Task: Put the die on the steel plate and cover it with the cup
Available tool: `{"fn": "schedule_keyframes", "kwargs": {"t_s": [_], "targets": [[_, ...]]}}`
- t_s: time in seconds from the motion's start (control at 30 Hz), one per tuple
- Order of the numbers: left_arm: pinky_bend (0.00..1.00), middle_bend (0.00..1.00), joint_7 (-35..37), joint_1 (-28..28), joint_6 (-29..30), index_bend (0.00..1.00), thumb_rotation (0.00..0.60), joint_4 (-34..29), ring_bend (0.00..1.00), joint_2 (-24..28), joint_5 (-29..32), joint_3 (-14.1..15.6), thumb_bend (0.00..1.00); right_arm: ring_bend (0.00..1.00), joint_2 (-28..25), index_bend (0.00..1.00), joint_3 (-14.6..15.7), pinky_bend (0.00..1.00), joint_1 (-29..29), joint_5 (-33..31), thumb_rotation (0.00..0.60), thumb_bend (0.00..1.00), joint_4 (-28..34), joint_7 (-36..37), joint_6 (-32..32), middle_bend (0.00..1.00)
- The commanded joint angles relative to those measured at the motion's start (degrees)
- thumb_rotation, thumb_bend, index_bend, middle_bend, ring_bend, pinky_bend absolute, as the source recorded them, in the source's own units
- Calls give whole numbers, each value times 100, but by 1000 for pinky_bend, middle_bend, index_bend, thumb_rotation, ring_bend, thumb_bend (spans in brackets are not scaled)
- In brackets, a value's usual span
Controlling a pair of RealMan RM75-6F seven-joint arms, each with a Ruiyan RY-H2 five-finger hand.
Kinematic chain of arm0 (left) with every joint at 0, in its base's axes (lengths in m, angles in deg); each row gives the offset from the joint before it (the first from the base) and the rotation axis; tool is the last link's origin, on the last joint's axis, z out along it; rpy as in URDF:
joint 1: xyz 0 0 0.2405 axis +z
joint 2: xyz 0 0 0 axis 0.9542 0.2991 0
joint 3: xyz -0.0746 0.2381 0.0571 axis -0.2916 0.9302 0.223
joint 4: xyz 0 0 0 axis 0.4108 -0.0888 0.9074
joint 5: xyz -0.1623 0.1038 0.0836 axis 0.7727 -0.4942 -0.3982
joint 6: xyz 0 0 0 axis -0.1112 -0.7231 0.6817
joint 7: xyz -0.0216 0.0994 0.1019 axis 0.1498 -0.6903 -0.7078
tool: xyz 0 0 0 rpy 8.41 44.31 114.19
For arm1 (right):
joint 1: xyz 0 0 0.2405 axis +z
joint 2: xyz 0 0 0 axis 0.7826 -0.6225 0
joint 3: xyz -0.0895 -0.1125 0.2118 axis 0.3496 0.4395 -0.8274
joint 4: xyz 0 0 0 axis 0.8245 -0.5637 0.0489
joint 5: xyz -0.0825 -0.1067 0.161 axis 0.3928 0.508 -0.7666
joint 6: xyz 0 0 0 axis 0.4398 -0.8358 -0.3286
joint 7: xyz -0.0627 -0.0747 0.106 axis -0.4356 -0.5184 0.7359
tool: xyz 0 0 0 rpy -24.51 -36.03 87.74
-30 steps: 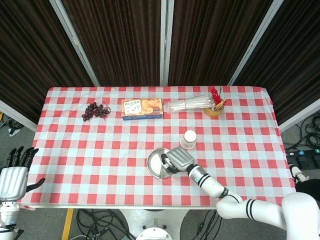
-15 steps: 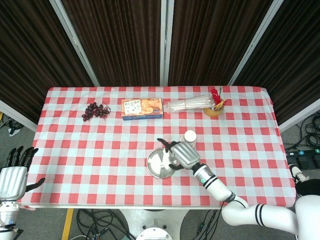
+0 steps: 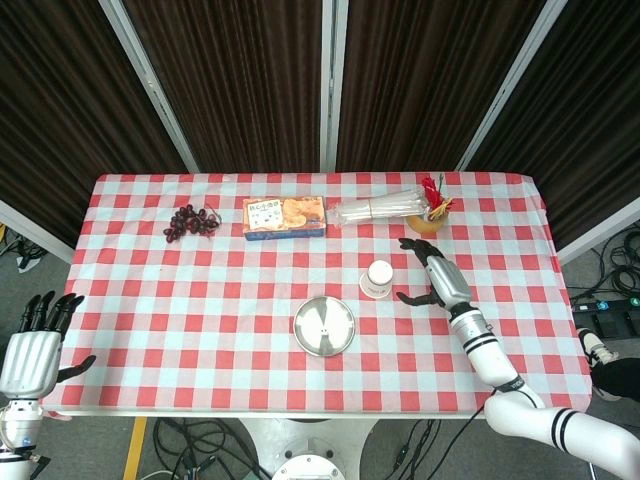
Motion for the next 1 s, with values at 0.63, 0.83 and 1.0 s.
{"fn": "schedule_keyframes", "kwargs": {"t_s": [0.63, 0.83, 1.0], "targets": [[17, 129, -185, 3, -106, 143, 600, -120, 21, 44, 161, -16, 0, 0, 1151, 371, -265, 51, 617, -371, 600, 235, -1541, 345, 960, 179], [17, 129, -187, 30, -79, 143, 600, -122, 21, 51, 176, -10, 0, 0, 942, 491, -188, 47, 445, 221, 600, 275, -989, 674, 568, 221], [17, 129, -212, 12, -98, 143, 600, -144, 22, 57, 163, -10, 0, 0, 482, 493, 127, 20, 313, 1204, 600, 274, -159, 1203, 247, 222]]}}
